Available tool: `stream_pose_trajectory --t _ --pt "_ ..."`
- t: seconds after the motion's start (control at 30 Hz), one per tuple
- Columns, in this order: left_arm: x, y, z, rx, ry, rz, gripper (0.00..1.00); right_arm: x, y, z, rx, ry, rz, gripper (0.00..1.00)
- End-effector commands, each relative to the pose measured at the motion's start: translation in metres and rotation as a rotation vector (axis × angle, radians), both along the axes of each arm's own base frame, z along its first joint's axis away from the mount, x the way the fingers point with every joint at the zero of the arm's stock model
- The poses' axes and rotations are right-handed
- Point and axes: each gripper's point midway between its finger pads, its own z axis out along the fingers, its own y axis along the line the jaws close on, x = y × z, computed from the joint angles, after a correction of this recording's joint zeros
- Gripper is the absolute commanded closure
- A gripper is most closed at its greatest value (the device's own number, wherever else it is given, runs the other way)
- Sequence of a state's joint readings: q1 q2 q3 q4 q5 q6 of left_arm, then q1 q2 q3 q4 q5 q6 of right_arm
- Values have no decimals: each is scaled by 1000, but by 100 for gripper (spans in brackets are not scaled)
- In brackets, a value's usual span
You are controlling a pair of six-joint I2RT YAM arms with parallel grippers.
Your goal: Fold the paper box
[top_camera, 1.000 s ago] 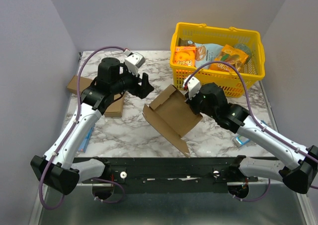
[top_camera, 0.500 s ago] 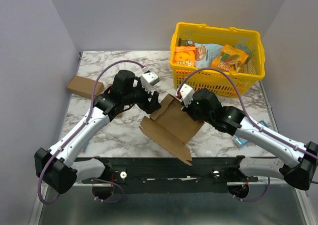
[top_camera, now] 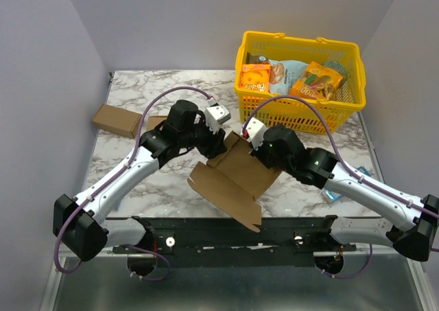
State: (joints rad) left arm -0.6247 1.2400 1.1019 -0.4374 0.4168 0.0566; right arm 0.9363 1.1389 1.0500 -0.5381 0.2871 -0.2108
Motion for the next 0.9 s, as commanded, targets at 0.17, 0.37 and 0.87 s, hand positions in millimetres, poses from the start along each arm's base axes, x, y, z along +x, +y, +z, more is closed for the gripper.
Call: stream_pose_trajectory --t 0.17,0.37,0.87 --pt "8 5 -21 106 -55 61 61 1 0 20 13 -27 -35 99" --pt "26 21 -30 203 -132 208 77 0 1 22 15 -13 -58 99" --pt "47 57 -35 382 -297 527 100 -3 2 30 89 38 -138 99"
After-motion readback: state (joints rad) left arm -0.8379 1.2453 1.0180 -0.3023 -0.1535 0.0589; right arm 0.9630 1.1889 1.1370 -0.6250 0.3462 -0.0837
